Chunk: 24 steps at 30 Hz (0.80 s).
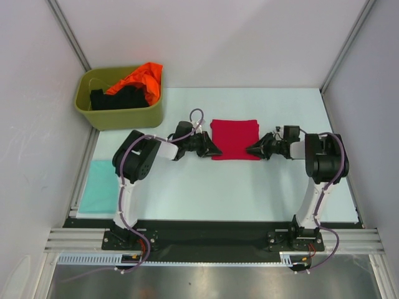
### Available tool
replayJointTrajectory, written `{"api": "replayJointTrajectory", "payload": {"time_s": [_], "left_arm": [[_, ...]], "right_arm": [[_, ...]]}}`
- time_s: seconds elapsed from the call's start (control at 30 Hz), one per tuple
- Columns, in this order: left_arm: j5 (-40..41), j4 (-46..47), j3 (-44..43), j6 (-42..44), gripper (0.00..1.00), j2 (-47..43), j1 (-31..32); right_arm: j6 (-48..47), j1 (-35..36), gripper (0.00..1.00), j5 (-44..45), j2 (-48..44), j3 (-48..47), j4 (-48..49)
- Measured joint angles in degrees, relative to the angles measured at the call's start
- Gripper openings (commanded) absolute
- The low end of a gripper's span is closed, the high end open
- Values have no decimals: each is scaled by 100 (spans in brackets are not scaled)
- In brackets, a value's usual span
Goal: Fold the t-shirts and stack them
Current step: Fold the tshirt
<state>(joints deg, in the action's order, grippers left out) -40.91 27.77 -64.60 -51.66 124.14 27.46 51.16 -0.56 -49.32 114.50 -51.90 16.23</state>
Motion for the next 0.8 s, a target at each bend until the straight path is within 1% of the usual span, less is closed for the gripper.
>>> {"api": "replayJointTrajectory", "payload": {"time_s": [0.13,0.23,0.3,0.37,0.43,0.5,0.6,0.67,0.8], "left_arm": [[76,-516,223,367,24,-413,-24],[168,-1003,219,564,25,-667,-57],[184,-1266,24,625,26,-732,-76],[203,-1478,-389,625,26,-669,-87],[192,-1499,-986,599,25,-459,-98],[199,-1355,-1650,520,25,-101,-116],[219,-1115,-2402,350,25,498,-160],[245,-901,-2776,153,24,944,-208],[330,-695,-3128,-131,23,1722,-367]], "right_arm": [[-503,-549,27,105,-328,-28,-632],[-785,-693,28,221,-459,-398,-1145],[-782,-662,28,243,-457,-660,-1211],[-671,-588,29,251,-428,-903,-1145],[-514,-490,29,262,-291,-1172,-994],[-262,-358,30,275,33,-1513,-737],[225,-192,30,304,704,-1982,-229],[511,-98,30,339,1235,-2326,33],[984,-70,30,188,2028,-2988,269]]}}
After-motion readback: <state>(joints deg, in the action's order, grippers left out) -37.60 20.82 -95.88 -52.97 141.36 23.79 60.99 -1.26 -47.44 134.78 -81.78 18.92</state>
